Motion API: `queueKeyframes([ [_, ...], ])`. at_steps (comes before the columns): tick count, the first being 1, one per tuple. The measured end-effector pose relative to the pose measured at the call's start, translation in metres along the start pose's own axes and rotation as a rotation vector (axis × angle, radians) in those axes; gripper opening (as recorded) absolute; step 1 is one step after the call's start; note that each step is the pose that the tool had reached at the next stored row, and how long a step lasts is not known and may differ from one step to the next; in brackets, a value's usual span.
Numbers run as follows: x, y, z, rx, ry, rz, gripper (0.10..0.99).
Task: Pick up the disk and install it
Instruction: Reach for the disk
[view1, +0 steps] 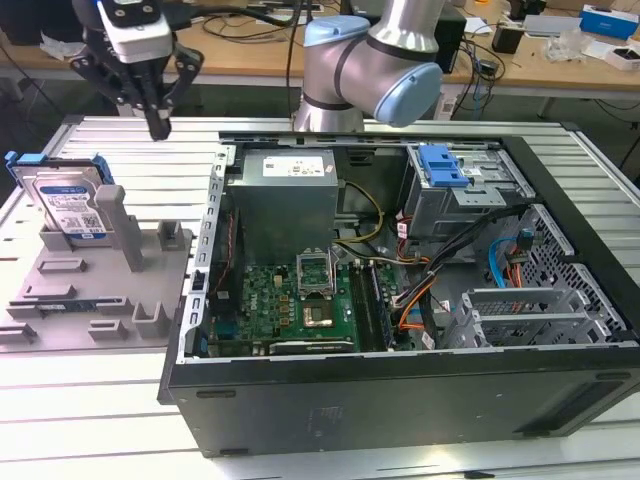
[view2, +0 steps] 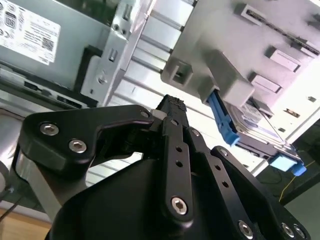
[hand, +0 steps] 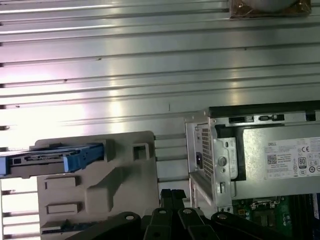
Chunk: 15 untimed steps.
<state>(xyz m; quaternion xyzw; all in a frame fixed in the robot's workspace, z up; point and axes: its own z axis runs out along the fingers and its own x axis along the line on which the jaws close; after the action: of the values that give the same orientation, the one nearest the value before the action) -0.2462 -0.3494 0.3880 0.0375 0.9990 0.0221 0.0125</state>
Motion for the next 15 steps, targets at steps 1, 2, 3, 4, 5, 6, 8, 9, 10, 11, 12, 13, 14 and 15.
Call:
queueKeyframes([
  [1, 0.0044, 0.0013, 0.0002, 0.000, 0.0000, 0.000, 0.106],
  [2, 0.0087, 0.0027, 0.0004, 0.000, 0.0000, 0.000, 0.106],
  [3, 0.0159, 0.0047, 0.0007, 0.000, 0.0000, 0.000, 0.106],
  [4, 0.0246, 0.0070, 0.0010, 0.000, 0.0000, 0.000, 0.106],
  [5, 0.0309, 0.0087, 0.0012, 0.000, 0.0000, 0.000, 0.106],
  [6, 0.0343, 0.0098, 0.0014, 0.000, 0.0000, 0.000, 0.106],
  [8, 0.0446, 0.0134, 0.0024, 0.000, 0.0000, 0.000, 0.106],
  [9, 0.0485, 0.0147, 0.0029, 0.000, 0.0000, 0.000, 0.106],
  [10, 0.0535, 0.0165, 0.0034, 0.000, 0.0001, 0.000, 0.106],
  [11, 0.0625, 0.0196, 0.0044, 0.000, 0.0000, 0.000, 0.106],
  [12, 0.0672, 0.0213, 0.0049, 0.000, -0.0001, 0.000, 0.106],
  [13, 0.0713, 0.0228, 0.0054, 0.000, 0.0000, 0.000, 0.106],
  [14, 0.0774, 0.0251, 0.0062, 0.000, 0.0000, 0.000, 0.106],
  [15, 0.0852, 0.0281, 0.0074, 0.000, 0.0000, 0.000, 0.106],
])
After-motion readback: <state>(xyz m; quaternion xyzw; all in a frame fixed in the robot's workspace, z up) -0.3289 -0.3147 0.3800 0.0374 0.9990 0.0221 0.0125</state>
